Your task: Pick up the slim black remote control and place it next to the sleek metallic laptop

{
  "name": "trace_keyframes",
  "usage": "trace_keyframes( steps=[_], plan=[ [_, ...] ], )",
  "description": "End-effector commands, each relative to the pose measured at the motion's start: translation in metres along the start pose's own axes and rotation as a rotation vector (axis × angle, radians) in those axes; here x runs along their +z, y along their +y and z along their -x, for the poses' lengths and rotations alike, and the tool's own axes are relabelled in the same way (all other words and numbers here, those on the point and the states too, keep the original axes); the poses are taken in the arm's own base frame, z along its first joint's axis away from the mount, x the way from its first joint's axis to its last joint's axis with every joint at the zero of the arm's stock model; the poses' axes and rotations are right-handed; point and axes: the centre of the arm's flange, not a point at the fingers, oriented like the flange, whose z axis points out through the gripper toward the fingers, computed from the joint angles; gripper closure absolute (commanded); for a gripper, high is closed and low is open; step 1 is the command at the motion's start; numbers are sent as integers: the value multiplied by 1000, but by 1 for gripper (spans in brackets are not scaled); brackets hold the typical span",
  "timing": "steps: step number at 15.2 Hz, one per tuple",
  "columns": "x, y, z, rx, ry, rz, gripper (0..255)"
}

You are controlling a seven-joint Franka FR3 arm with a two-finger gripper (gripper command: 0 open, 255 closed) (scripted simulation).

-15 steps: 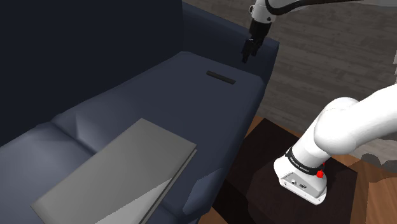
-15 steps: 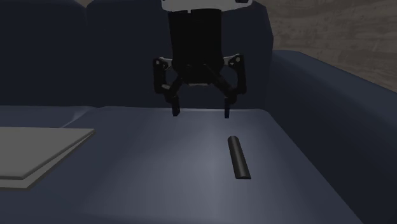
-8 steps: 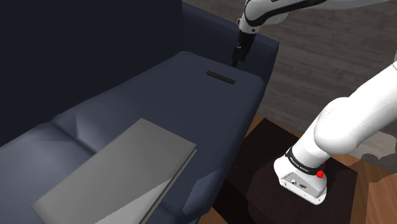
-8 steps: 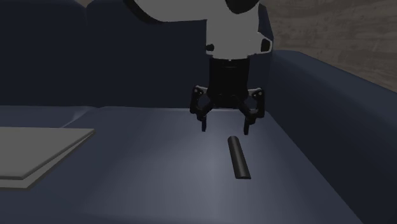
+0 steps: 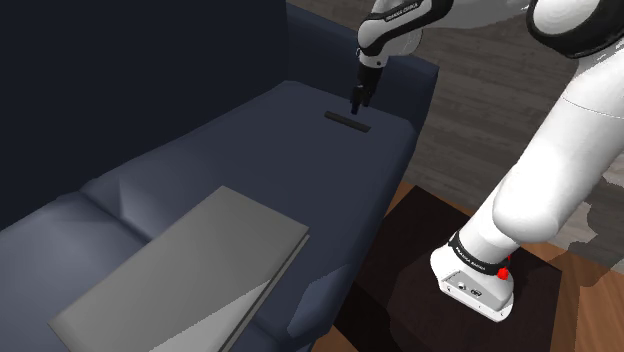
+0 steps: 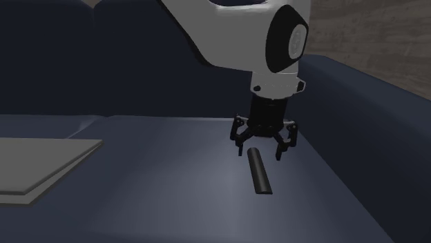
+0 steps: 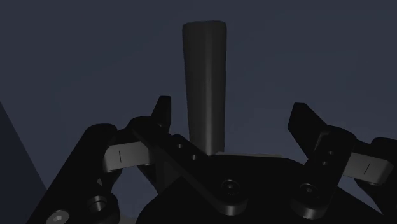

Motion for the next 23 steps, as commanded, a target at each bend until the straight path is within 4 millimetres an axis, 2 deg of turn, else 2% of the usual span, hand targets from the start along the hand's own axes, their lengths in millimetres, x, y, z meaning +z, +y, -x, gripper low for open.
trace_keyframes(
  steps=[1,2,10,17,18,23],
  plan=[
    [17,14,-17,-10,-5,-15,0],
    [25,20,-24,-13,-7,-22,0],
    [65,19,-23,-13,-7,-22,0],
    [65,19,-23,-13,-7,-22,0],
    [65,19,-23,-13,-7,-22,255],
    [65,19,-23,-13,-7,-22,255]
  ],
)
